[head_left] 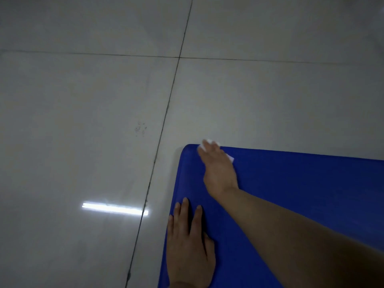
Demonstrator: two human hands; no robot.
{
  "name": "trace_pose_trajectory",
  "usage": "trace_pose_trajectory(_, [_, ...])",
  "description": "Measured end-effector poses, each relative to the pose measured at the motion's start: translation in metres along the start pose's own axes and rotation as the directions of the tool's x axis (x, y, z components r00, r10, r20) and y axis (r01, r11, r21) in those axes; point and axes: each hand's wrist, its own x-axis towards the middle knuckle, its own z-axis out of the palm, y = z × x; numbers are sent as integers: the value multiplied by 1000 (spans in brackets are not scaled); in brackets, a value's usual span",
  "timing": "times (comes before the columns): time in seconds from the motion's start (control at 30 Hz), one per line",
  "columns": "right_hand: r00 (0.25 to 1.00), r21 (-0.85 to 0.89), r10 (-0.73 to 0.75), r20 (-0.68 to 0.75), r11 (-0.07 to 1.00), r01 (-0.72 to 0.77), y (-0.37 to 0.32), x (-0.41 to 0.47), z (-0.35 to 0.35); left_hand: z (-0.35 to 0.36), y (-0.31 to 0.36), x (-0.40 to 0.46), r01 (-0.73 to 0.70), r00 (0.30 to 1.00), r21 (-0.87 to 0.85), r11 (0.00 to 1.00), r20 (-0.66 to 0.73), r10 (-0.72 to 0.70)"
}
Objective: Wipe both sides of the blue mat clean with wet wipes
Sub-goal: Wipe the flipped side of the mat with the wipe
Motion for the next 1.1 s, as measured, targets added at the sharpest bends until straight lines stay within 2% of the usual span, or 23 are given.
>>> trace_pose_trajectory(0.07, [978, 50, 203, -53, 978, -200, 11, -9, -4, 0, 0, -1, 3, 1000, 7, 1000, 12, -3])
trace_pose_trajectory(0.1, [976, 16, 207, -64, 978, -207, 6, -11, -7, 1, 0, -1, 11, 1000, 8, 1000, 15, -11])
trace_pose_trajectory(0.17, [999, -101, 32, 41, 995, -28, -11, -12, -8, 2, 1, 1, 20, 1000, -7, 1000, 6, -20])
trace_pose_trajectory(0.23, [973, -33, -164, 161, 985, 171, -24, -11, -2, 2, 2, 3, 20, 1000, -20, 1000, -9, -20])
trace_pose_trajectory(0.3, [959, -3, -244, 144, 969, 247, -16, -13, -1, 1, 1, 4, 20, 1000, -24, 1000, -10, -21])
trace_pose_trajectory(0.33, [968, 12, -221, 117, 975, 221, -6, -17, -2, 0, 0, 4, 20, 1000, -11, 1000, -4, -20])
trace_pose_trajectory(0.4, [997, 55, -65, 33, 996, 63, 14, -30, -5, -2, 0, 2, 17, 1000, 17, 1000, 11, -17])
trace_pose_trajectory(0.47, [996, -11, 80, -27, 997, -80, 22, -42, -2, -3, 0, 1, 16, 1000, -1, 1000, 11, -16])
trace_pose_trajectory(0.5, [997, -83, 78, -28, 993, -81, 15, -49, -1, -3, 0, 1, 14, 1000, -18, 1000, 5, -14])
trace_pose_trajectory(0.57, [997, -111, -64, 48, 991, 69, -4, -63, 5, -1, 0, -1, 35, 999, -80, 996, -18, -37])
trace_pose_trajectory(0.63, [974, 8, -195, 118, 981, 195, -20, -72, 9, -2, 1, -3, 93, 996, -179, 979, 12, -92])
trace_pose_trajectory(0.7, [965, 85, -243, 103, 968, 234, -20, -78, 5, -7, -1, -4, 70, 997, -193, 979, 26, -66])
trace_pose_trajectory(0.77, [987, 85, -151, 49, 986, 146, -4, -83, -2, -11, -8, -6, -21, 999, -102, 995, 32, 24])
trace_pose_trajectory(0.87, [985, 75, 159, -66, 985, -154, 20, -92, -6, -14, -18, -10, -93, 995, -20, 995, 27, 93])
trace_pose_trajectory(0.9, [977, 54, 200, -79, 979, -196, 19, -94, -4, -15, -20, -13, -109, 994, -14, 994, 9, 109])
trace_pose_trajectory(0.93, [978, 4, 179, -109, 984, -180, 12, -95, -3, -15, -21, -15, -118, 993, -6, 993, 1, 118])
trace_pose_trajectory(1.0, [990, -116, -64, -122, 992, 50, -9, -94, 2, -14, -22, -16, -126, 992, -4, 992, 13, 126])
trace_pose_trajectory(1.03, [980, -79, -192, -51, 979, 188, -18, -92, 4, -12, -22, -16, -125, 992, -21, 992, 11, 125])
trace_pose_trajectory(1.1, [933, 19, -345, 99, 939, 345, -30, -87, 8, -9, -26, -18, -117, 993, -61, 991, -4, 117])
